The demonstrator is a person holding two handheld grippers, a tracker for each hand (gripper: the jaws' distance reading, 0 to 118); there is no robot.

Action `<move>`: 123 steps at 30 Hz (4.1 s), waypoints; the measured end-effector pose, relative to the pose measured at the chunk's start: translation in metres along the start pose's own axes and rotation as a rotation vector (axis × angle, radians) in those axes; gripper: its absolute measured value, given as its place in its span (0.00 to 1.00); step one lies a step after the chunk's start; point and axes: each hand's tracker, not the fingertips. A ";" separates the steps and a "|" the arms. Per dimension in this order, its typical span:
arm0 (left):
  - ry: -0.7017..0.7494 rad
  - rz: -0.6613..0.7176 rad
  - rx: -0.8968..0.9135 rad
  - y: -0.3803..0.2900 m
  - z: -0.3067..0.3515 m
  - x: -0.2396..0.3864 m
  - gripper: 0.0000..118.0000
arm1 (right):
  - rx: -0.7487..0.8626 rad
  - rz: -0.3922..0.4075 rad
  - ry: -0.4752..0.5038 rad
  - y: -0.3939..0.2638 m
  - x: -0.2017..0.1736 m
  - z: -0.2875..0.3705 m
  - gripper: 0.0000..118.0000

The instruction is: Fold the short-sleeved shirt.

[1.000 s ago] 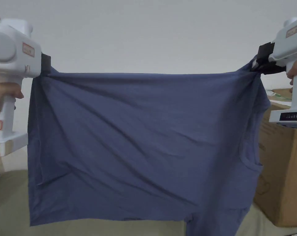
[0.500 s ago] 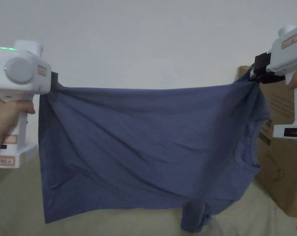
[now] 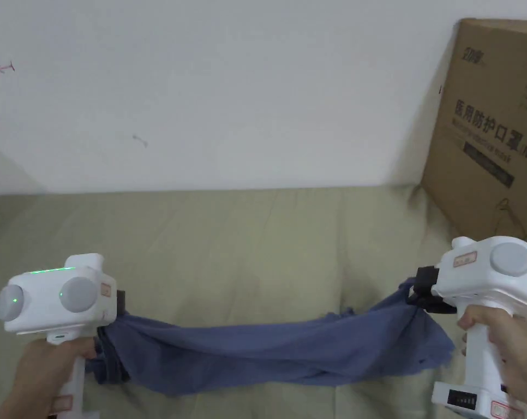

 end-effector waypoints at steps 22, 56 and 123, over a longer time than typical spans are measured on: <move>-0.049 -0.026 0.096 -0.157 0.177 -0.061 0.03 | 0.114 0.123 0.013 -0.180 0.037 0.183 0.03; -0.053 0.241 0.109 -0.382 0.322 -0.152 0.96 | 0.130 0.140 -0.074 -0.410 0.093 0.278 0.85; -0.031 0.112 -0.103 -0.351 0.277 -0.149 0.03 | -0.042 0.176 -0.130 -0.410 0.099 0.252 0.09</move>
